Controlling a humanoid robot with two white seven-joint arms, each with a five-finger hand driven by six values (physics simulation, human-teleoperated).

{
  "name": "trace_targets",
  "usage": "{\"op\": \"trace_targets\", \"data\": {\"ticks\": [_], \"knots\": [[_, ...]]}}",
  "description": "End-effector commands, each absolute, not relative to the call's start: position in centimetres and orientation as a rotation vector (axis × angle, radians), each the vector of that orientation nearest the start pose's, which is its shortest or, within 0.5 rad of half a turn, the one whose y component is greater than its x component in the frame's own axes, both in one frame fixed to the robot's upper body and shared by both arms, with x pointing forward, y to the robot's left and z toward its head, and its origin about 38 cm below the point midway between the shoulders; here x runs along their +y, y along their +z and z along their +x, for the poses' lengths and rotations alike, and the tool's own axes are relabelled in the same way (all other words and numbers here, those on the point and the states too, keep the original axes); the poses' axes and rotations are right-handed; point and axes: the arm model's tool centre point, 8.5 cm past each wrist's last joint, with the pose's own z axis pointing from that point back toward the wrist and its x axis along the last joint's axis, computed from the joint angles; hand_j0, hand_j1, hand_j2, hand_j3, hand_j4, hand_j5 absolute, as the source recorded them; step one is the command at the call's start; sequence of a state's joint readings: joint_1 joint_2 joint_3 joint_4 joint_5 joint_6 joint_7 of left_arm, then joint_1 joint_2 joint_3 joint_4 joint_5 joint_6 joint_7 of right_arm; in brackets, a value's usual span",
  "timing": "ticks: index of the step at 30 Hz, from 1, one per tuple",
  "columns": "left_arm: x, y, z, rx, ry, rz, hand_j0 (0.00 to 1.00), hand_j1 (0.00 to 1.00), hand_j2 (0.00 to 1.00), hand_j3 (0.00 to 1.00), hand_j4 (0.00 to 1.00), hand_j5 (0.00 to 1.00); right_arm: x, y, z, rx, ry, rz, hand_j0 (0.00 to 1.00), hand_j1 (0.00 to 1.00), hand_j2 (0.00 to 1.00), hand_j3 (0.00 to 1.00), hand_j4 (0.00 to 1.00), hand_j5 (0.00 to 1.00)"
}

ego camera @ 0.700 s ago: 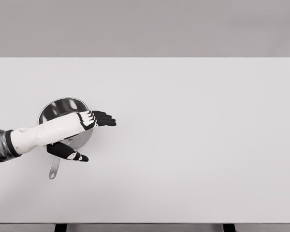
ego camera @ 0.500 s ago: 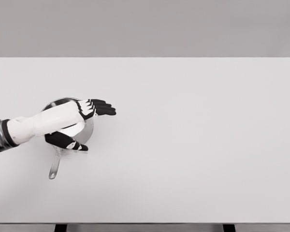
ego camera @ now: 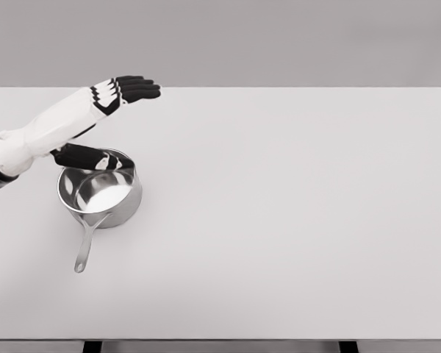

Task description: Rotate pot handle

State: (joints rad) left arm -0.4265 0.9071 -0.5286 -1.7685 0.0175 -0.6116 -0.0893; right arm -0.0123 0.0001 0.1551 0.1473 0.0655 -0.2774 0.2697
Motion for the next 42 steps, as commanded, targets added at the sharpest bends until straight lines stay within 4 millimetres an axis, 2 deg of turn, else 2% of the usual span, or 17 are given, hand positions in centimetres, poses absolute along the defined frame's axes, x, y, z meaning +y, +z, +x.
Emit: {"op": "trace_targets", "data": {"ticks": [1, 4, 10, 12, 14, 19, 21, 31, 33, 38, 42], "knots": [[27.1, 27.6, 36.8, -2.204, -1.402, 0.107, 1.0, 1.0, 1.0, 1.0, 1.0, 1.0, -25.0, -25.4, -1.9, -0.1, 0.241, 0.204, 1.0, 1.0, 1.0, 1.0, 1.0, 1.0], [26.9, 25.9, 36.3, -2.161, -1.403, 0.063, 1.0, 1.0, 1.0, 1.0, 1.0, 1.0, -25.0, -25.4, -1.9, -0.1, 0.241, 0.204, 1.0, 1.0, 1.0, 1.0, 1.0, 1.0], [26.9, 24.3, 35.7, -2.117, -1.408, 0.039, 1.0, 1.0, 1.0, 1.0, 1.0, 1.0, -25.0, -25.4, -1.9, -0.1, 0.241, 0.204, 1.0, 1.0, 1.0, 1.0, 1.0, 1.0], [25.3, 22.0, 35.0, -2.049, -1.467, -0.057, 1.0, 1.0, 1.0, 1.0, 1.0, 1.0, -25.0, -25.4, -1.9, -0.1, 0.241, 0.204, 1.0, 1.0, 1.0, 1.0, 1.0, 1.0], [24.1, 21.1, 34.7, -2.001, -1.546, -0.121, 1.0, 1.0, 1.0, 1.0, 1.0, 1.0, -25.0, -25.4, -1.9, -0.1, 0.241, 0.204, 1.0, 1.0, 1.0, 1.0, 1.0, 1.0], [24.4, 19.1, 33.6, -1.881, -1.637, -0.179, 1.0, 1.0, 1.0, 1.0, 1.0, 1.0, -25.0, -25.4, -1.9, -0.1, 0.241, 0.204, 1.0, 1.0, 1.0, 1.0, 1.0, 1.0], [25.2, 19.1, 33.5, -1.857, -1.649, -0.157, 1.0, 1.0, 1.0, 1.0, 1.0, 1.0, -25.0, -25.4, -1.9, -0.1, 0.241, 0.204, 1.0, 1.0, 1.0, 1.0, 1.0, 1.0], [26.7, 19.2, 33.3, -1.858, -1.609, -0.109, 1.0, 1.0, 1.0, 1.0, 1.0, 1.0, -25.0, -25.4, -1.9, -0.1, 0.241, 0.204, 1.0, 1.0, 1.0, 1.0, 1.0, 1.0], [26.7, 18.6, 32.9, -1.847, -1.598, -0.125, 1.0, 1.0, 1.0, 1.0, 1.0, 1.0, -25.0, -25.4, -1.9, -0.1, 0.241, 0.204, 1.0, 1.0, 1.0, 1.0, 1.0, 1.0], [26.5, 18.9, 33.2, -1.87, -1.583, -0.118, 1.0, 1.0, 1.0, 1.0, 1.0, 1.0, -25.0, -25.4, -1.9, -0.1, 0.241, 0.204, 1.0, 1.0, 1.0, 1.0, 1.0, 1.0], [25.5, 18.2, 32.9, -1.879, -1.629, -0.111, 1.0, 1.0, 1.0, 1.0, 1.0, 1.0, -25.0, -25.4, -1.9, -0.1, 0.241, 0.204, 1.0, 1.0, 1.0, 1.0, 1.0, 1.0]]}}
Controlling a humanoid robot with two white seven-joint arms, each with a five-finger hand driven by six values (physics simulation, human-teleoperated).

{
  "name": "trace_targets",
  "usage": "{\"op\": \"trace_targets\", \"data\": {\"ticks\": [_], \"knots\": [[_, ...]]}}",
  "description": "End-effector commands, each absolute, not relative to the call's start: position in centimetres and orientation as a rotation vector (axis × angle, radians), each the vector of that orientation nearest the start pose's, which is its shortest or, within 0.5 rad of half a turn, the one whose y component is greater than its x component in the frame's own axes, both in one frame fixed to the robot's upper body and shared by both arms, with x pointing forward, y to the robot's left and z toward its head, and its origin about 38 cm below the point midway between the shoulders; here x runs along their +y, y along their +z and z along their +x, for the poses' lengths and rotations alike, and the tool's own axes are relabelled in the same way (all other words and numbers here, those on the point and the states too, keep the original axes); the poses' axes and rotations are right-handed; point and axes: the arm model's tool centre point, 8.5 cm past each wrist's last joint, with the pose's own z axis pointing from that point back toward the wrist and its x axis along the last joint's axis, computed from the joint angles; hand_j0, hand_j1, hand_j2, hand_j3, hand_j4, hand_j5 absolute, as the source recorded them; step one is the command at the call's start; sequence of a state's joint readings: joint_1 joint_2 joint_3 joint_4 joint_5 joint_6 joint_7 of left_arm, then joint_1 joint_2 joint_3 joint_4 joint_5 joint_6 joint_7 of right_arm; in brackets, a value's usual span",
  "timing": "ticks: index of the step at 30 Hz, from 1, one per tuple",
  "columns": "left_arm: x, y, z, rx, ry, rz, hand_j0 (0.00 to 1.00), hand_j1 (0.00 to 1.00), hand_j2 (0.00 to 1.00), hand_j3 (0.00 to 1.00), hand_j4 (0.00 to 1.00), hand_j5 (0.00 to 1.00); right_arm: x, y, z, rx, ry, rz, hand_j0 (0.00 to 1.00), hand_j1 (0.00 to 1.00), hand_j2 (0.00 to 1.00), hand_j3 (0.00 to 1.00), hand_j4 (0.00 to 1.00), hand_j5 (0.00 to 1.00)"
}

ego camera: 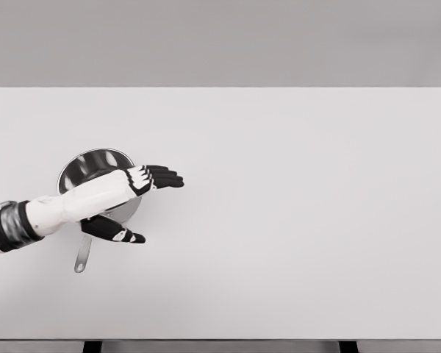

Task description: Rotate pot handle

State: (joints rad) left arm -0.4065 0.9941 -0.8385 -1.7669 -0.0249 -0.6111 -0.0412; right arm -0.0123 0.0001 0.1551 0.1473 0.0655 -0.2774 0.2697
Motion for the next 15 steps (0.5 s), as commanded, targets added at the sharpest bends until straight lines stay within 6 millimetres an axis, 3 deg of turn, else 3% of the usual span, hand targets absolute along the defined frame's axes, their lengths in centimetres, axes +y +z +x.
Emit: {"op": "trace_targets", "data": {"ticks": [1, 15], "knots": [[25.5, 18.2, 32.9, -1.879, -1.647, -0.099, 1.0, 1.0, 1.0, 1.0, 1.0, 1.0, -25.0, -25.4, -1.9, -0.1, 0.241, 0.204, 1.0, 1.0, 1.0, 1.0, 1.0, 1.0], [24.3, 17.5, 32.7, -1.896, -1.739, -0.048, 1.0, 1.0, 1.0, 1.0, 1.0, 1.0, -25.0, -25.4, -1.9, -0.1, 0.241, 0.204, 1.0, 1.0, 1.0, 1.0, 1.0, 1.0]]}}
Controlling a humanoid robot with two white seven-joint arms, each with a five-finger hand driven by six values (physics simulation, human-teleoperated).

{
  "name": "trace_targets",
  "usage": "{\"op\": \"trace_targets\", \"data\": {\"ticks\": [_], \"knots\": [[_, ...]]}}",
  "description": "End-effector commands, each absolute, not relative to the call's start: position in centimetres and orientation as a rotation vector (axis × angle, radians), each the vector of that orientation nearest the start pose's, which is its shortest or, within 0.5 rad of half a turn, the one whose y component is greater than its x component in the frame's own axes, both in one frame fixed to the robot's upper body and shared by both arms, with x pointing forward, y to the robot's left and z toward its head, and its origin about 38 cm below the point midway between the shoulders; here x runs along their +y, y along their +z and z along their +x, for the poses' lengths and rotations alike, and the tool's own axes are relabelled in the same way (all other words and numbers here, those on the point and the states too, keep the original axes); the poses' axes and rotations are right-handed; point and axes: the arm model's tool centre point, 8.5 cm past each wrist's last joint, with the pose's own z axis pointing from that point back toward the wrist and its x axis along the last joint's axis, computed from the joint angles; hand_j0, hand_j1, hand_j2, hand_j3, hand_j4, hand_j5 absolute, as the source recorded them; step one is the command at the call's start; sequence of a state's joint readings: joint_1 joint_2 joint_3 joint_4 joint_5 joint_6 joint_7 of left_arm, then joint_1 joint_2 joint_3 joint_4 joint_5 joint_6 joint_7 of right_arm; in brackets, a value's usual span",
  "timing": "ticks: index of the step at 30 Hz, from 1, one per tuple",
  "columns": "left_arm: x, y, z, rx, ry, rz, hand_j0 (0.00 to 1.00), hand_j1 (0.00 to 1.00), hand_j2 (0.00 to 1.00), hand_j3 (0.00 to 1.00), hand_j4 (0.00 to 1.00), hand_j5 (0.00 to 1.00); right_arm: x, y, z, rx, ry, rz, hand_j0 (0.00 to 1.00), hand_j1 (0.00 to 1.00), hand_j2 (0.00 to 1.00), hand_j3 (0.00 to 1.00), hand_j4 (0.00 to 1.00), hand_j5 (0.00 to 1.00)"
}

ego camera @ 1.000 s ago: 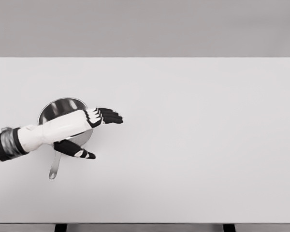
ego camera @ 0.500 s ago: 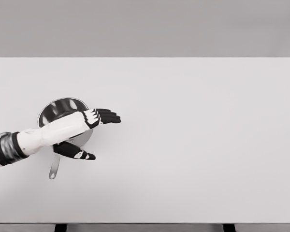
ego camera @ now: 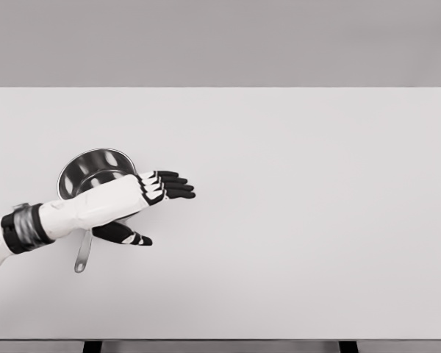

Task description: Rotate pot handle

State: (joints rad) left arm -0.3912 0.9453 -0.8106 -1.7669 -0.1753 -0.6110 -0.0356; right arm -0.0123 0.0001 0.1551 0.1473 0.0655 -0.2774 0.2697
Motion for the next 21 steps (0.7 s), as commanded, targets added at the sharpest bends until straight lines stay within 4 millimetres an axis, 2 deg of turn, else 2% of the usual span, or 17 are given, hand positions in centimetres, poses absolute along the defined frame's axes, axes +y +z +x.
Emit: {"op": "trace_targets", "data": {"ticks": [1, 5, 15, 21], "knots": [[24.2, 17.4, 32.7, -1.894, -1.751, -0.042, 1.0, 1.0, 1.0, 1.0, 1.0, 1.0, -25.0, -25.4, -1.9, -0.1, 0.241, 0.204, 1.0, 1.0, 1.0, 1.0, 1.0, 1.0], [24.5, 17.7, 32.9, -1.889, -1.818, 0.027, 1.0, 1.0, 1.0, 1.0, 1.0, 1.0, -25.0, -25.4, -1.9, -0.1, 0.241, 0.204, 1.0, 1.0, 1.0, 1.0, 1.0, 1.0], [24.4, 18.3, 33.2, -1.914, -1.802, 0.038, 1.0, 1.0, 1.0, 1.0, 1.0, 1.0, -25.0, -25.4, -1.9, -0.1, 0.241, 0.204, 1.0, 1.0, 1.0, 1.0, 1.0, 1.0], [25.8, 19.0, 33.6, -1.892, -1.823, 0.093, 1.0, 1.0, 1.0, 1.0, 1.0, 1.0, -25.0, -25.4, -1.9, -0.1, 0.241, 0.204, 1.0, 1.0, 1.0, 1.0, 1.0, 1.0]]}}
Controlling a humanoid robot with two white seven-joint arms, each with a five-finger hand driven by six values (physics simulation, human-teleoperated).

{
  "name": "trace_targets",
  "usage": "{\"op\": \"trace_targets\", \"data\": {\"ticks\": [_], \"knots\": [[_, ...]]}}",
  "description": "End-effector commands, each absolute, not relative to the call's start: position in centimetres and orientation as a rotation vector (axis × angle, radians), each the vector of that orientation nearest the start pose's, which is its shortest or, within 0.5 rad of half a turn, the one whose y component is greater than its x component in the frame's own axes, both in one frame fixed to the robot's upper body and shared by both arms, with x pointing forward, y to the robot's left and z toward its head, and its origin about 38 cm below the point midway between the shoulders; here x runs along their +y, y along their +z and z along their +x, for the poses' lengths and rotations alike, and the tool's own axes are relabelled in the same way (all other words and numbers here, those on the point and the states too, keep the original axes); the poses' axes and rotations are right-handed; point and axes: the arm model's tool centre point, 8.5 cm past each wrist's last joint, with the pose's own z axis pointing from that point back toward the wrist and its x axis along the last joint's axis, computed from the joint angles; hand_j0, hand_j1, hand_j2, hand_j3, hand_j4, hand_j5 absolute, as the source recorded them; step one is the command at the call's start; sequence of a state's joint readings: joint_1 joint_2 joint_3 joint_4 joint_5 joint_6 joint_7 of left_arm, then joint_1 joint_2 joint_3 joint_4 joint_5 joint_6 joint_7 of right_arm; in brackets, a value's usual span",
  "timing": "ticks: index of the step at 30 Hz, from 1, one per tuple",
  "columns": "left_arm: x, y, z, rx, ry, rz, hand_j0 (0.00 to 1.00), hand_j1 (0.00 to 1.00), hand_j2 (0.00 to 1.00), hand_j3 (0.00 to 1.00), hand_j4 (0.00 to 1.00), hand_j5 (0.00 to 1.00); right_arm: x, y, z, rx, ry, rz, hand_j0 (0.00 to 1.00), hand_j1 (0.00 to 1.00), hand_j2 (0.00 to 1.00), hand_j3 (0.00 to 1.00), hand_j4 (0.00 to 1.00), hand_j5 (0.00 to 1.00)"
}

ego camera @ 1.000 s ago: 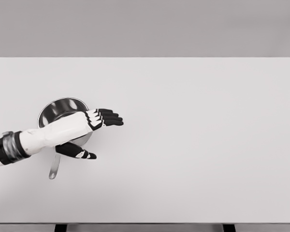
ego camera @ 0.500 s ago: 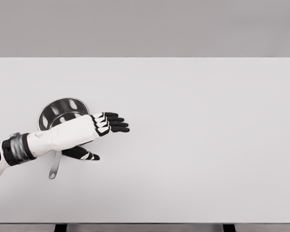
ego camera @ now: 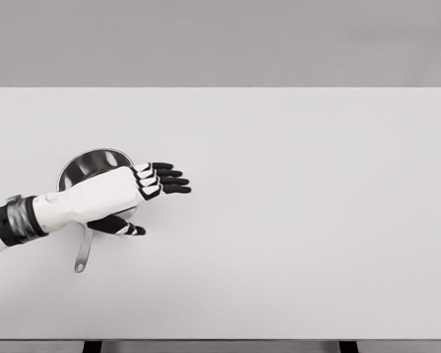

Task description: Rotate pot handle

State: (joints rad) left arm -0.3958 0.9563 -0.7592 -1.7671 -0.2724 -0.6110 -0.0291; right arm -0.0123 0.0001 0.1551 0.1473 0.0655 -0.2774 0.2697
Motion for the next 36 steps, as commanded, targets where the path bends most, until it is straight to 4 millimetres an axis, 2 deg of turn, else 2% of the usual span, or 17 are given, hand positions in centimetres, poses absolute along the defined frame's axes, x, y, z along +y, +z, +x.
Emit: {"op": "trace_targets", "data": {"ticks": [1, 11, 14, 36], "knots": [[25.8, 18.9, 33.5, -1.89, -1.826, 0.093, 1.0, 1.0, 1.0, 1.0, 1.0, 1.0, -25.0, -25.4, -1.9, -0.1, 0.241, 0.204, 1.0, 1.0, 1.0, 1.0, 1.0, 1.0], [25.8, 18.2, 33.3, -1.846, -1.93, 0.146, 1.0, 1.0, 1.0, 1.0, 1.0, 1.0, -25.0, -25.4, -1.9, -0.1, 0.241, 0.204, 1.0, 1.0, 1.0, 1.0, 1.0, 1.0], [26.4, 18.3, 33.3, -1.821, -1.971, 0.185, 1.0, 1.0, 1.0, 1.0, 1.0, 1.0, -25.0, -25.4, -1.9, -0.1, 0.241, 0.204, 1.0, 1.0, 1.0, 1.0, 1.0, 1.0], [28.6, 18.5, 33.0, -1.744, -2.013, 0.227, 1.0, 1.0, 1.0, 1.0, 1.0, 1.0, -25.0, -25.4, -1.9, -0.1, 0.241, 0.204, 1.0, 1.0, 1.0, 1.0, 1.0, 1.0]]}}
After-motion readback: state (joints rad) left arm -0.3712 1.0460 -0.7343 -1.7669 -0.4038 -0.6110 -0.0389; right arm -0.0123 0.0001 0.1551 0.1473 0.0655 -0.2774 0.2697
